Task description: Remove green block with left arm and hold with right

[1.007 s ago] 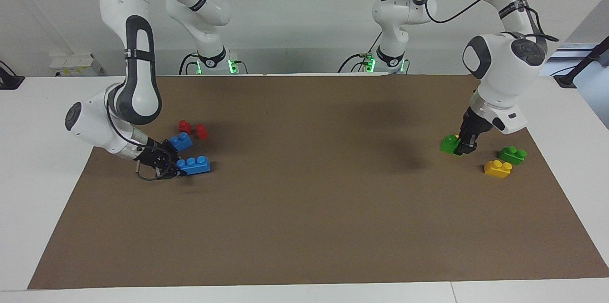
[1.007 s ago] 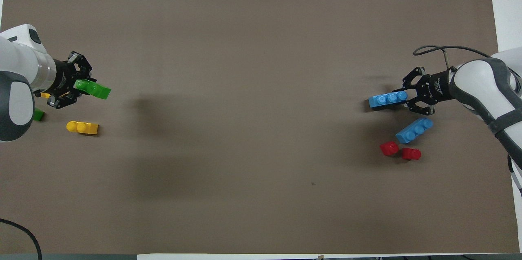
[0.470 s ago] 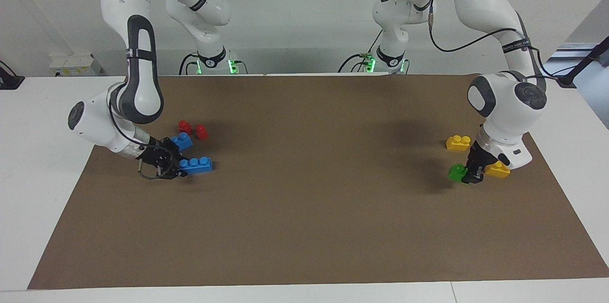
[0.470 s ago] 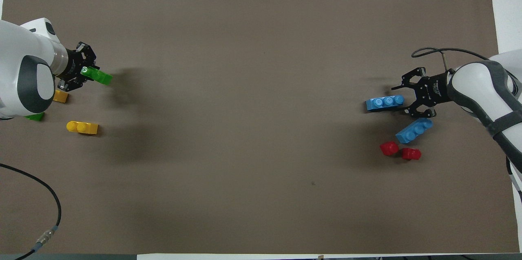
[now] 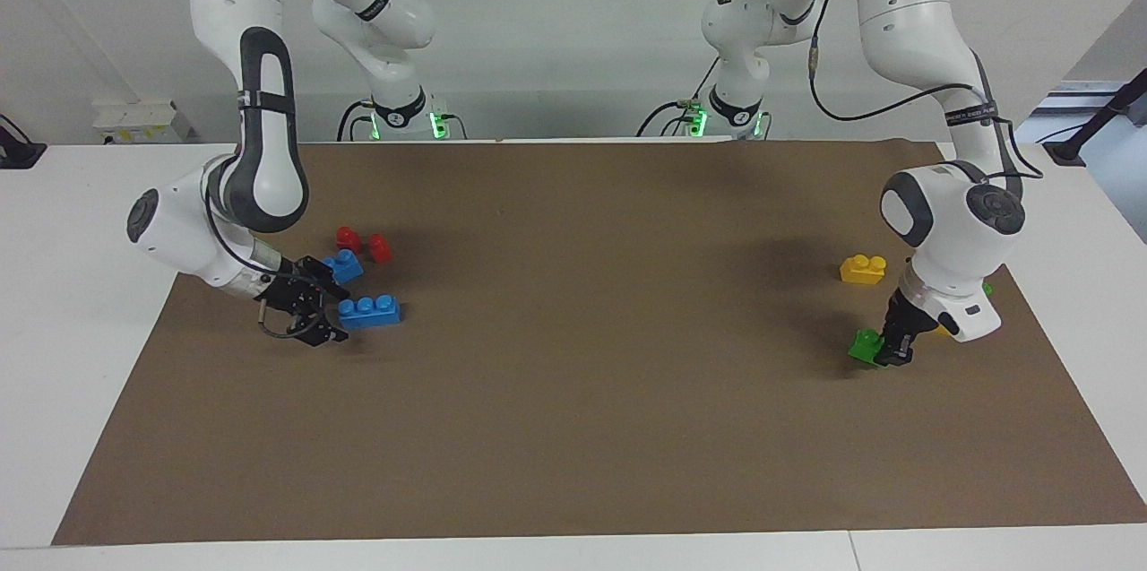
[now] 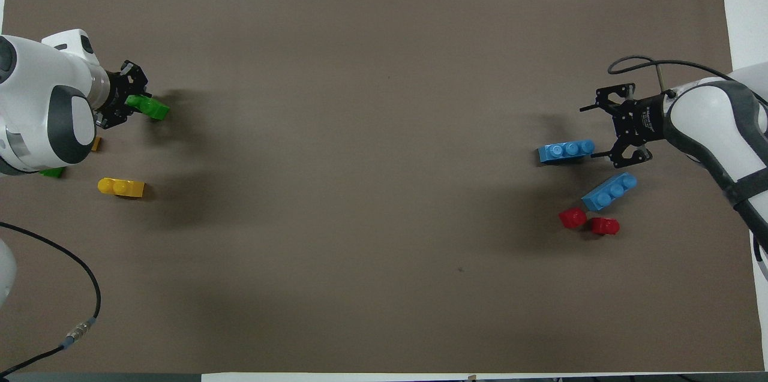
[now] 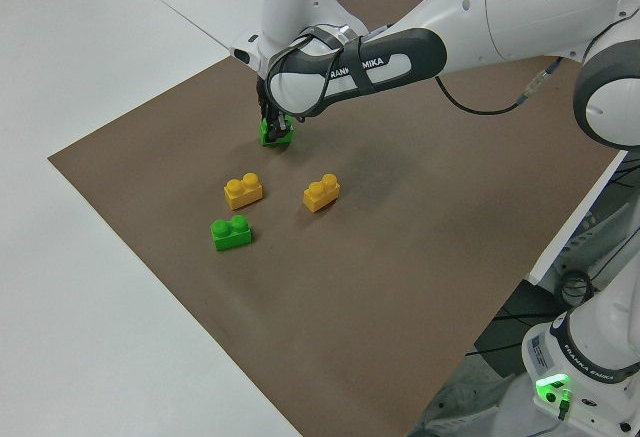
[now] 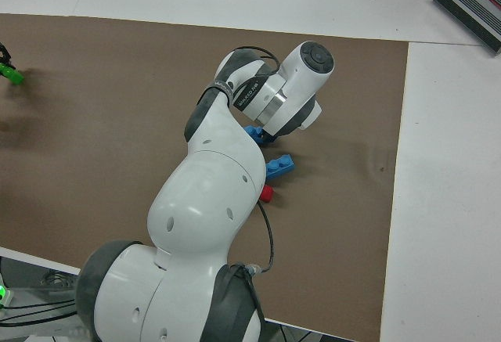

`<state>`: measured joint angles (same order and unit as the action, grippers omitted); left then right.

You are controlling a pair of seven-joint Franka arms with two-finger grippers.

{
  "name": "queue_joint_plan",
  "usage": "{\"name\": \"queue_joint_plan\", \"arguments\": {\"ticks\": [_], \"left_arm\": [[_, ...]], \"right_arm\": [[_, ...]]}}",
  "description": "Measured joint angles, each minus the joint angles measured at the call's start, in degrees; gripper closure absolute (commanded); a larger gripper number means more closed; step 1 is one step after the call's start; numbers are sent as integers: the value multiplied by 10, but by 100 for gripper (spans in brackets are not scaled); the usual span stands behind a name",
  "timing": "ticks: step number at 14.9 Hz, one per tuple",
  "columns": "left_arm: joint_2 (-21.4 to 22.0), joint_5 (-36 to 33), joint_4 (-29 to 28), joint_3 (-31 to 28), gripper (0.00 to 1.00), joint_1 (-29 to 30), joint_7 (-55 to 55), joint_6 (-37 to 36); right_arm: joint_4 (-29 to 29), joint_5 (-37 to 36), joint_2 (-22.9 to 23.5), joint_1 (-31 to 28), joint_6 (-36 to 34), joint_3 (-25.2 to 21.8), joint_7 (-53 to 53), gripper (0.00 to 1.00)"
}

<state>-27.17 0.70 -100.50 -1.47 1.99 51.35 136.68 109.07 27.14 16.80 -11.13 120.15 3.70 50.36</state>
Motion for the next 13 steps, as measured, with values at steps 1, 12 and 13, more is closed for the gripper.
{"name": "queue_joint_plan", "arguments": {"ticks": [1,12,13], "left_arm": [[0,0,0,1,0,-1,-11,2],[83,0,15,5,0,-2,-188,-87],[106,0,16,6,0,-2,-225,-117]], "right_arm": [[-9,-25,-16,10,-16,0,-15,0],[-87,-222,-204,49,-269,6,-352,0],[-104,-229,-204,49,-289,6,-367,0]]}}
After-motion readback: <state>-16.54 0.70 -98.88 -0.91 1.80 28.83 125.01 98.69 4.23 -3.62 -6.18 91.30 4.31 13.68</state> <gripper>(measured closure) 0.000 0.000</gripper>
